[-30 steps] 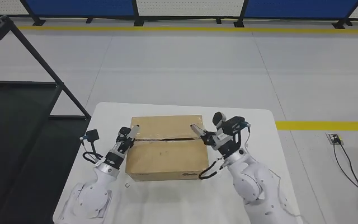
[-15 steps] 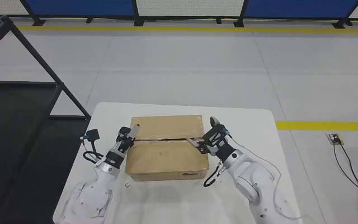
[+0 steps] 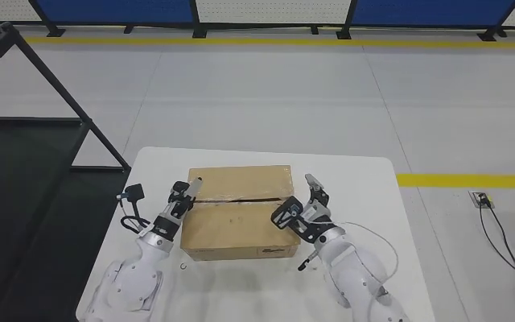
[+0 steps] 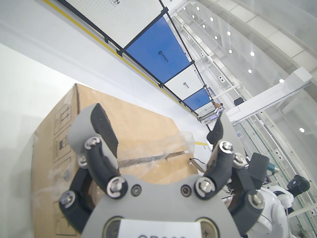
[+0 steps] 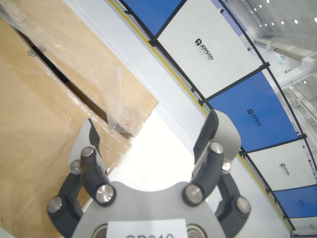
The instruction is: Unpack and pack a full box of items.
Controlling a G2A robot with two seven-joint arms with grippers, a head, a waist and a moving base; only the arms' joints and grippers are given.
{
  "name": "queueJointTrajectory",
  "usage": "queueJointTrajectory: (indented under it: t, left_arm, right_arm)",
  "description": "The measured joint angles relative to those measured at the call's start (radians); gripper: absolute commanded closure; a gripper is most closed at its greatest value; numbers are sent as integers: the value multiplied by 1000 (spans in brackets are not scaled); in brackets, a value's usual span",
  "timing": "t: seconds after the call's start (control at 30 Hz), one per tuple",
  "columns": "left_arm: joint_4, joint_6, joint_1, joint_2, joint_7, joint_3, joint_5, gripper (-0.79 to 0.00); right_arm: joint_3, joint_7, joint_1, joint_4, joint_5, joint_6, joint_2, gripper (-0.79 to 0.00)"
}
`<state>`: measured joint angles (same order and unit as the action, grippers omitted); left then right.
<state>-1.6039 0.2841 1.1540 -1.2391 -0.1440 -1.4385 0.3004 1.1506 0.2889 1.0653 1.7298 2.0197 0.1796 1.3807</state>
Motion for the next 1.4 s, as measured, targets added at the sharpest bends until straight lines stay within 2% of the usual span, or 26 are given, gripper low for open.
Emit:
queueJointTrajectory:
  t: [0.13,0.2,0.3,0.4,0.67,0.8,0.9,1.0,1.3,1.4]
  left_arm:
    - [1,1,-1,0,0,0,-1,-785]
    - [0,0,0,-1,1,-2,-2,-785]
    - [-2,0,2,0,-1,-4,-2,-785]
    - [-3,1,4,0,-3,-7,-3,-785]
    - [-7,4,10,0,-4,-9,-2,-785]
    - [-10,6,14,0,-5,-10,0,-785]
    - [-12,9,18,0,-5,-12,-1,-785]
    - [-16,10,22,0,-6,-14,-1,-785]
    - [-27,10,32,0,-8,-14,1,-785]
    - [-29,12,35,0,-7,-14,3,-785]
  right_arm:
    - [-17,36,-20,-17,17,-19,6,-560]
    - [-28,50,-29,-26,25,-43,10,-536]
    - [-36,57,-38,-34,30,-71,15,-545]
    - [-38,47,-39,-38,25,-86,18,-505]
    - [-18,25,-38,-40,-2,-92,21,-326]
    - [-11,16,-30,-37,-24,-152,27,-225]
    - [-6,-2,-25,-36,-51,-167,29,-289]
    - [7,-26,-18,-26,-73,-86,24,-339]
    - [107,-93,-7,-10,-162,239,-5,-323]
    - [110,-80,-34,-39,-187,283,-7,-305]
